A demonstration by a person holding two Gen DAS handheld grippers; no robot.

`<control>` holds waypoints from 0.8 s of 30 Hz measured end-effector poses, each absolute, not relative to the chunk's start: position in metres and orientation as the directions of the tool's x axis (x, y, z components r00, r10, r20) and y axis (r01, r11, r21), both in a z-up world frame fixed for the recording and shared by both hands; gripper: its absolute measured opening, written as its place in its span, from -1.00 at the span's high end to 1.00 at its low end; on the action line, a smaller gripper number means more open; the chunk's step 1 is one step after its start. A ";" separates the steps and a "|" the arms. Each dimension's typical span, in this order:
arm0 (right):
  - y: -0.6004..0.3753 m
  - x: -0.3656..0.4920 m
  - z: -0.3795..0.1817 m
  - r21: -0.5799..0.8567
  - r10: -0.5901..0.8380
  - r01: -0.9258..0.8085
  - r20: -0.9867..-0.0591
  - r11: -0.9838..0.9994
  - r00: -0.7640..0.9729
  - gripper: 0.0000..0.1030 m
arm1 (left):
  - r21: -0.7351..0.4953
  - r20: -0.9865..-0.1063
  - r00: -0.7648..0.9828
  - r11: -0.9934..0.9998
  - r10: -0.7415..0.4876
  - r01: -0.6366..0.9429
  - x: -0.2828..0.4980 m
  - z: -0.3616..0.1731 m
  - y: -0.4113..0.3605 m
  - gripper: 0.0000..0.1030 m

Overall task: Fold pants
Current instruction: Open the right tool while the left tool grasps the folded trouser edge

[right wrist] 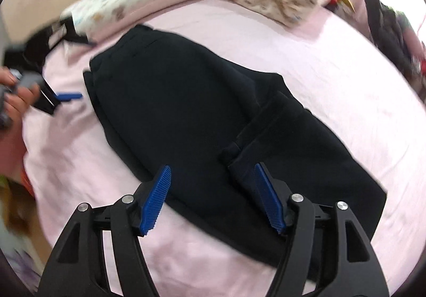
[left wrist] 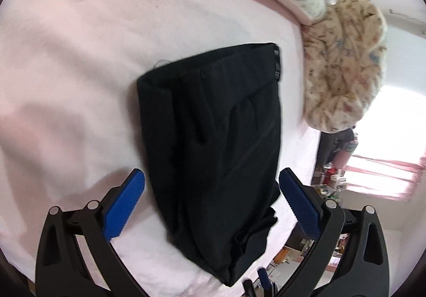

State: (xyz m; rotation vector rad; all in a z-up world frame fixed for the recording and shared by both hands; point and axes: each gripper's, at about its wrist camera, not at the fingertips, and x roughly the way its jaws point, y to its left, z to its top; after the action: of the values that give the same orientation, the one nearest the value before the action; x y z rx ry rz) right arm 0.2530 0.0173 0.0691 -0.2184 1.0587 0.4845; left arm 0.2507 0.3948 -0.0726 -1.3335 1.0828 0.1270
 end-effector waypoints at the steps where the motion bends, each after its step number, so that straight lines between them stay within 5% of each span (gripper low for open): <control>1: 0.016 0.256 0.070 0.067 0.280 -0.473 -0.875 0.879 0.396 -0.30 | -0.701 -0.697 0.522 0.310 -0.491 -0.643 0.256 -0.076 0.396 -0.96; 9: 0.009 0.254 0.067 0.083 0.270 -0.450 -0.890 0.889 0.368 -0.30 | -0.713 -0.679 0.510 0.307 -0.528 -0.631 0.280 -0.087 0.394 -0.91; 12: 0.008 0.253 0.063 0.096 0.270 -0.444 -0.898 0.891 0.348 -0.30 | -0.702 -0.687 0.524 0.272 -0.502 -0.659 0.270 -0.093 0.400 -0.31; 13: 0.007 0.251 0.062 0.100 0.271 -0.444 -0.900 0.890 0.341 -0.30 | -0.694 -0.695 0.519 0.275 -0.497 -0.666 0.266 -0.095 0.402 0.08; 14: 0.008 0.250 0.061 0.106 0.273 -0.446 -0.903 0.889 0.331 -0.30 | -0.688 -0.700 0.517 0.273 -0.493 -0.673 0.260 -0.099 0.404 0.20; 18: 0.010 0.248 0.058 0.114 0.277 -0.454 -0.909 0.884 0.310 -0.30 | -0.689 -0.700 0.517 0.275 -0.493 -0.671 0.260 -0.101 0.407 0.34; 20: 0.011 0.248 0.059 0.115 0.279 -0.457 -0.909 0.882 0.309 -0.30 | -0.693 -0.708 0.526 0.319 -0.470 -0.647 0.263 -0.092 0.403 0.62; 24: 0.008 0.247 0.061 0.120 0.286 -0.461 -0.907 0.879 0.310 -0.30 | -0.734 -0.679 0.611 0.345 -0.408 -0.585 0.252 -0.071 0.391 0.73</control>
State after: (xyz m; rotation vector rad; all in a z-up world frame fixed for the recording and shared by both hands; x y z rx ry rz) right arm 0.2468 0.0085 0.0615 -0.1738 1.1559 0.4963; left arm 0.2519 0.3911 -0.0710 -1.2691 0.9742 0.1422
